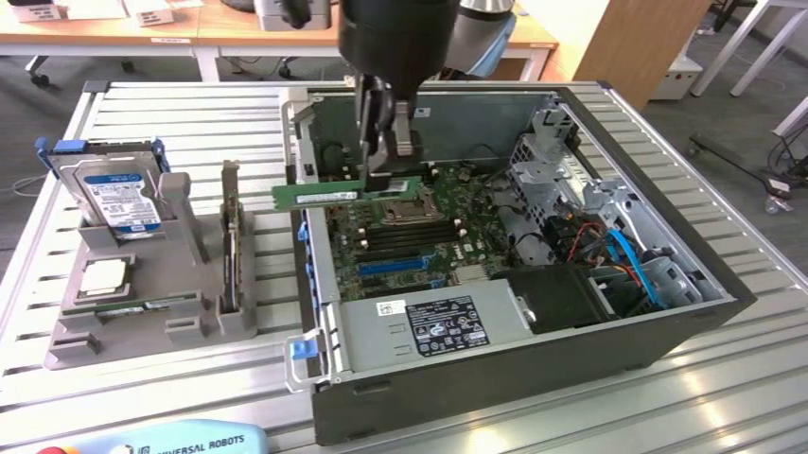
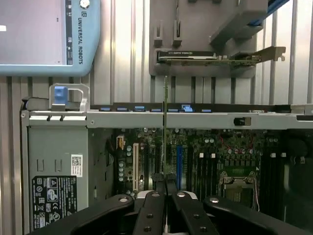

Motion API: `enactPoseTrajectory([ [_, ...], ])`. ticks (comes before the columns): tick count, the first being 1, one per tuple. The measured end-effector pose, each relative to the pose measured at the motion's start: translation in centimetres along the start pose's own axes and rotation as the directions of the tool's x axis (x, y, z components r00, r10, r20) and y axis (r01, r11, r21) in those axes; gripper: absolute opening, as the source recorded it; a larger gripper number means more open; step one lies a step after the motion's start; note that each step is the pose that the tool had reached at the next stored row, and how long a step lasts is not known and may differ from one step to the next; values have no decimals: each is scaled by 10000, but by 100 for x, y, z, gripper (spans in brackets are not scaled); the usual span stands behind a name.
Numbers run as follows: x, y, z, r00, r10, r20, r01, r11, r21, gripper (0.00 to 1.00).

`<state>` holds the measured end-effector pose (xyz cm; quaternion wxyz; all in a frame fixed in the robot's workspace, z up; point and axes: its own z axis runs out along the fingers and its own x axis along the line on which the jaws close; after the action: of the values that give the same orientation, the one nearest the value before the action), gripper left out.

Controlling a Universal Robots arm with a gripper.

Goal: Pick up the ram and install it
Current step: 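Pick up the ram and move it above insertion slot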

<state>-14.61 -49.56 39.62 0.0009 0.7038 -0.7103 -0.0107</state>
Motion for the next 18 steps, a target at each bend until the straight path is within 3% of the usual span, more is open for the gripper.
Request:
enactPoseTrajectory([
  [18, -8, -812, -13, 10000, -9, 3, 9, 10000, -1, 12],
])
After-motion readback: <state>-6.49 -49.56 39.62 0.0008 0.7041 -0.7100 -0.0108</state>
